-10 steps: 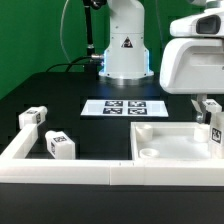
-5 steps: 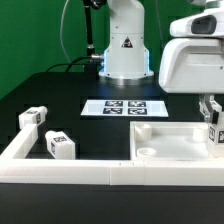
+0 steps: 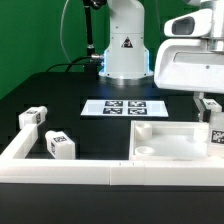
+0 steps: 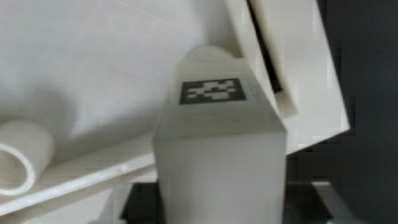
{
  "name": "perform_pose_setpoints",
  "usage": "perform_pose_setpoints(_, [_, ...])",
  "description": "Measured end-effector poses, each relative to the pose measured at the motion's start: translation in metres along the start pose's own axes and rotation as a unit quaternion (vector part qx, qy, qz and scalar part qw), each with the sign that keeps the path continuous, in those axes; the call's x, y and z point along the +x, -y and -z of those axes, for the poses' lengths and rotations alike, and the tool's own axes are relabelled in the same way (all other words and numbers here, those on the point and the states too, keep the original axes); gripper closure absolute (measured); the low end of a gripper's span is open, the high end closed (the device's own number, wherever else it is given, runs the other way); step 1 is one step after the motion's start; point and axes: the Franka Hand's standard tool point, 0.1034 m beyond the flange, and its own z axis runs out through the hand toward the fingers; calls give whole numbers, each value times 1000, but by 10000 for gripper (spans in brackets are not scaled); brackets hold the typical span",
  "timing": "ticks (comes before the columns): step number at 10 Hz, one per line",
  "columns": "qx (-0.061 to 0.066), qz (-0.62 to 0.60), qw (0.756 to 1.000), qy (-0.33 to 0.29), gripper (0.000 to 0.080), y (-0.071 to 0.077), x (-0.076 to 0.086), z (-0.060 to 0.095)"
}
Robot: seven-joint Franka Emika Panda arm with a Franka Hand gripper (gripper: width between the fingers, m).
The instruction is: Assemble one leg
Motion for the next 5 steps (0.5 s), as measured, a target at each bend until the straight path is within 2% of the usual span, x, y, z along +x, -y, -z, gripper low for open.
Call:
perform_pose_setpoints(1, [1, -45, 999, -3, 510, -1, 0, 0])
perform_pose_setpoints(2, [-3, -86, 996, -4, 505, -2, 0, 0])
perform_pose_setpoints(4, [-12, -120, 993, -5, 505, -8, 2, 1])
perform_pose_setpoints(5, [-12, -114, 993, -5, 500, -9, 3, 3])
